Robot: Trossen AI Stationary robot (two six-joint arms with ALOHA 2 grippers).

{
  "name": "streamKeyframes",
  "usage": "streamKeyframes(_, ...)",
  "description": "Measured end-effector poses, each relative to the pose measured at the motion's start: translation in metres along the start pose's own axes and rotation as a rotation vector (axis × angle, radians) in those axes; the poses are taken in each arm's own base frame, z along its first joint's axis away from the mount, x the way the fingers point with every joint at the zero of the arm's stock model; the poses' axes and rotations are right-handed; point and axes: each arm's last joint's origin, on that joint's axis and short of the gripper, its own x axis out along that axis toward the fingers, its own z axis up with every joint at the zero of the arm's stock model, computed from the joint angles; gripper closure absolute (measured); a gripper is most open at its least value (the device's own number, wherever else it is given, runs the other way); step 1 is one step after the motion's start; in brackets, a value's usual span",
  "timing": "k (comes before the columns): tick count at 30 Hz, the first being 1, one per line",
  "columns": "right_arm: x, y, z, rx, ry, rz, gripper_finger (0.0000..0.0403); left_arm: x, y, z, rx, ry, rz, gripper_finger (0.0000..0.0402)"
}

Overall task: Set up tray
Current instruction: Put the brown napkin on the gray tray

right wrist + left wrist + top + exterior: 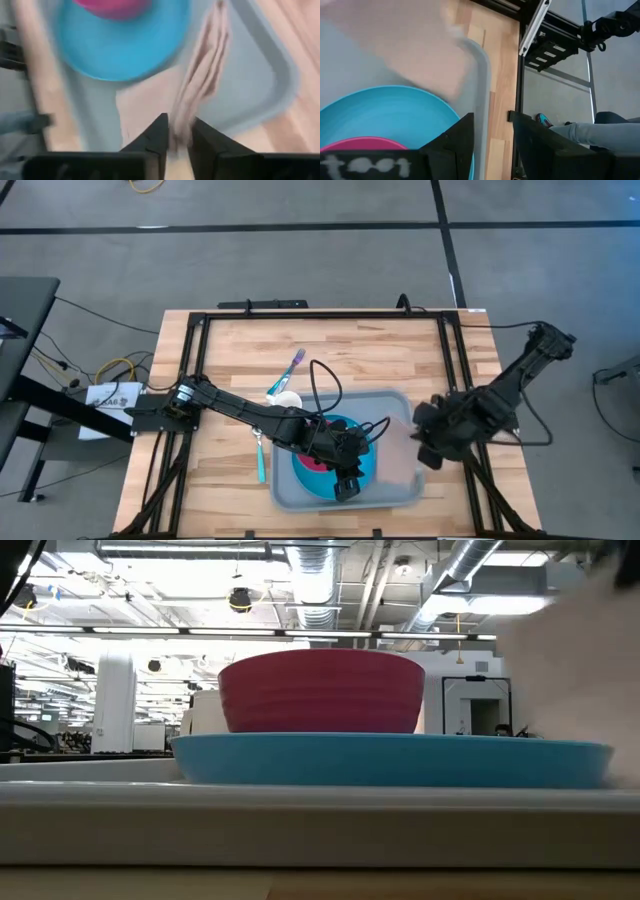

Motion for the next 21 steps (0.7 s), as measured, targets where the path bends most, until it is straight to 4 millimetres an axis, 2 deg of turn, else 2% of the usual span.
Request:
streamKeyframes(4,0.015,-0.016,-0.001,0.019,0.055,-0.094,0.0311,0.000,0.000,0.000,0.001,0.000,-0.001,0.0278)
streamKeyframes(9,0.034,-0.028,-0.002,0.000,0.132,-0.125,0.0264,0.000,0.000,0.000,0.001,-0.001,0.000,0.0278)
streamKeyframes(13,0.038,-0.038,0.001,0.023,0.168,-0.177,0.0231,0.000,-0.001,0.000,0.001,0.000,-0.001,0.0278)
streamKeyframes(16,0.041,-0.038,0.006,0.066,0.169,-0.123,0.0215,0.000,-0.001,-0.001,0.002,0.002,-0.002,0.0278)
streamKeyframes(21,0.051,-0.021,0.015,0.070,0.098,-0.013,0.0208,0.000,-0.002,-0.001,0.003,-0.003,0.004,0.0278)
